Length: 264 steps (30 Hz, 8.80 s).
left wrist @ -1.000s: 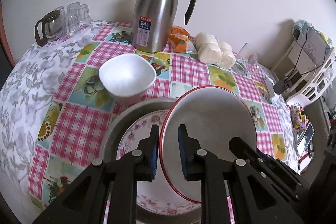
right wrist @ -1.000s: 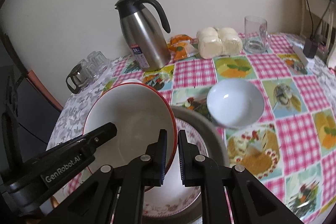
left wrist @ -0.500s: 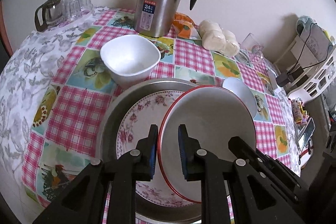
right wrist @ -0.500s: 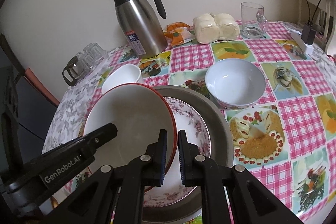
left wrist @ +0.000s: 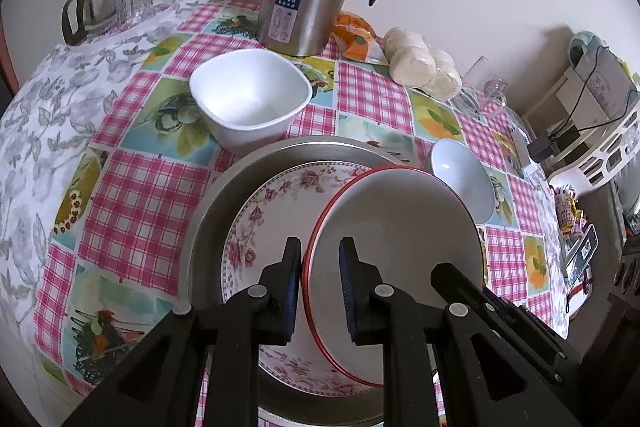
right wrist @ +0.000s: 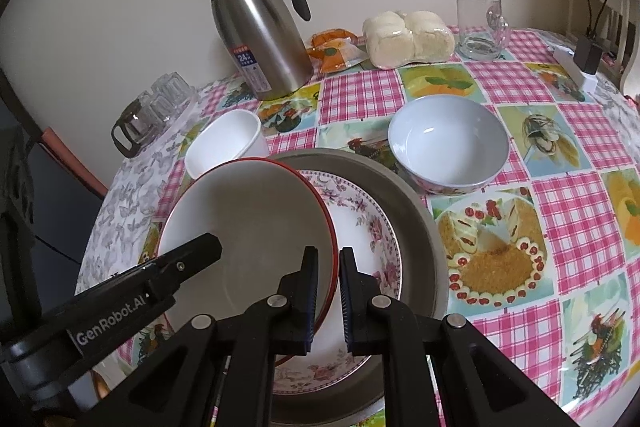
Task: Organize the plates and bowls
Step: 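Lower the red-rim bowl onto the floral plate with both grippers, then open both grippers to release the red-rim bowl, then move both grippers to the white square bowl, then close both grippers on the white square bowl's rim, then lift the white square bowl with both grippers toward the stacked dishes, then carry the white square bowl with both grippers over the steel tray stack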
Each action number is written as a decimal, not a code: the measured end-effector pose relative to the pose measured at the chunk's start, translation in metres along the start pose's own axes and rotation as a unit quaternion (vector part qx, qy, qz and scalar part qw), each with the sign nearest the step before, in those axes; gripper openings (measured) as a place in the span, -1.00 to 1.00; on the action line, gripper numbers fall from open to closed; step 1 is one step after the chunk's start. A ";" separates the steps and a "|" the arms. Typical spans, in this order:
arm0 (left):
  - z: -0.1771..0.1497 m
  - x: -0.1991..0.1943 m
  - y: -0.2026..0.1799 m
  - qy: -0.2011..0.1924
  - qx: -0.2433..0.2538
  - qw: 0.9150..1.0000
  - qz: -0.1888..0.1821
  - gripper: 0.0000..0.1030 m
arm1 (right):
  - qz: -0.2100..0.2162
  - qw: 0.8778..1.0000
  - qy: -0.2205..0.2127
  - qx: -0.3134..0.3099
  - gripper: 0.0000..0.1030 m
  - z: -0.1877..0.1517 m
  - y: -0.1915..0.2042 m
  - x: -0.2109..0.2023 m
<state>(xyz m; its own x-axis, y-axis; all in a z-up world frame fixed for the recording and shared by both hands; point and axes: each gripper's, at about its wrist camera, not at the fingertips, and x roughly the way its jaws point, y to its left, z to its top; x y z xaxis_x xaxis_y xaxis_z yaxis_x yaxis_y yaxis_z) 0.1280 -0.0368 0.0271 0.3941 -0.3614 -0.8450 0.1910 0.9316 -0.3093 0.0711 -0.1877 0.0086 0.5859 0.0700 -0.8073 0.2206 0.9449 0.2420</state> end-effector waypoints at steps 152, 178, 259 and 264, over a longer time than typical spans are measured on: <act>0.112 0.043 0.134 -0.019 -0.100 0.995 -0.019 0.95 | -0.055 0.993 0.051 -0.096 0.96 0.112 0.095 0.074; 0.129 0.108 0.141 0.065 -0.118 0.990 -0.044 -0.32 | -0.100 0.975 0.157 -0.119 -0.42 0.122 0.113 0.173; -0.003 -0.072 0.009 -0.117 -0.021 0.993 -0.019 -0.62 | 0.063 0.994 -0.081 -0.022 -0.68 0.016 0.027 -0.069; -0.004 -0.070 0.002 -0.114 -0.016 0.993 -0.023 -0.62 | 0.058 0.995 -0.084 -0.019 -0.68 0.017 0.022 -0.073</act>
<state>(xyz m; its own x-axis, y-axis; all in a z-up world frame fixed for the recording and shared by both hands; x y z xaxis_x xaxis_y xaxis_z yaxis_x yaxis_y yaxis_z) 0.0975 -0.0099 0.0837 0.5789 -0.4001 -0.7105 0.1859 0.9131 -0.3628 0.0461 -0.1777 0.0818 0.7281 0.1283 -0.6734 0.1155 0.9453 0.3049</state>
